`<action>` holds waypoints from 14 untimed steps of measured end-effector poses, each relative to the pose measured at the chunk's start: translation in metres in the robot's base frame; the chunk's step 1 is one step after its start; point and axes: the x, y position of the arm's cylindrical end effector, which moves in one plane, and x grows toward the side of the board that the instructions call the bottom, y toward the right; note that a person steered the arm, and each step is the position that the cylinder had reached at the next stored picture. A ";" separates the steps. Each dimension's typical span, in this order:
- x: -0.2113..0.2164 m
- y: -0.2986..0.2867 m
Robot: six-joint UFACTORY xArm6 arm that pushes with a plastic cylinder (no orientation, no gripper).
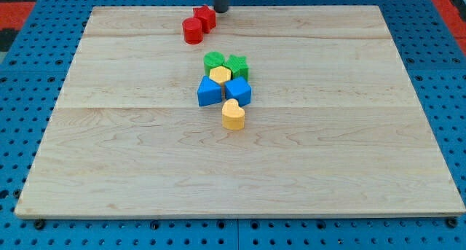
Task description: Push the red circle closer to the group of blocks
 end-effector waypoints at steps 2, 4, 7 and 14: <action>0.099 -0.013; 0.072 -0.036; 0.135 -0.027; 0.186 -0.104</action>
